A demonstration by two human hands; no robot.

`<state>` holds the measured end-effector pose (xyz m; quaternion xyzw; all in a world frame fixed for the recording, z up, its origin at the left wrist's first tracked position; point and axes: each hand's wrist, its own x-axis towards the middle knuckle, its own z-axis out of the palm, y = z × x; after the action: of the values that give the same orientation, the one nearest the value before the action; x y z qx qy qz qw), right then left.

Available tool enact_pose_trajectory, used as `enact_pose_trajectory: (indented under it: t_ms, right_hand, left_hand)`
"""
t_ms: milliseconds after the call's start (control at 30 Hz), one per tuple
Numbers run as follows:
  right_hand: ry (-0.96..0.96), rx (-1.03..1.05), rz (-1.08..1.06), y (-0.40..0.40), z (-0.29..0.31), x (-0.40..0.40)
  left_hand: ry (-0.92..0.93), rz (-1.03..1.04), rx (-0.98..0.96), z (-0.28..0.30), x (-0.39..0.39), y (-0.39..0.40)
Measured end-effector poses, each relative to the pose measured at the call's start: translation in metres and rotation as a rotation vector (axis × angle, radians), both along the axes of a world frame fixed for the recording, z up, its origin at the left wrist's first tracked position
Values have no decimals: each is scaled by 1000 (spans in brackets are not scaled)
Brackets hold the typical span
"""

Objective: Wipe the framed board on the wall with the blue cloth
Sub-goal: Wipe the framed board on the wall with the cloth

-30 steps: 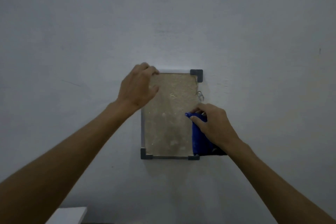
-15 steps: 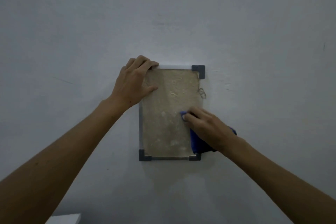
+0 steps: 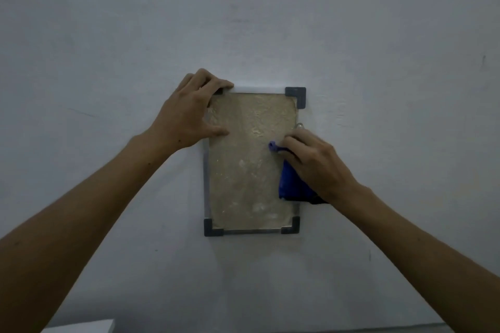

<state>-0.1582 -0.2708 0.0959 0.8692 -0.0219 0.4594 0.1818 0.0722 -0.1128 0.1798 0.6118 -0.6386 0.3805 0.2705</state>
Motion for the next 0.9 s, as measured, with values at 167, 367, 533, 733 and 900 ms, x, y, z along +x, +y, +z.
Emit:
enact_pose_trajectory:
  t_ms: [167,367,533,733,900]
  right_hand:
    - [280,-109,-25,7,-20,2]
    - [-46,28,22,5,3,6]
    - [201,2,9,7,-4,3]
    - [-14,81,43,14,6,6]
    - [260,-7,-14,16,-9,9]
  left_hand:
    - [1,3,-6,-3,-1,-2]
    - [-4,17,-16,-3,-2,-1]
    - [-13,22,-12,-4,-3,-1]
    - [-10,28,-20,-4,-6,1]
    - [-13,32,-12,-4,-7,1]
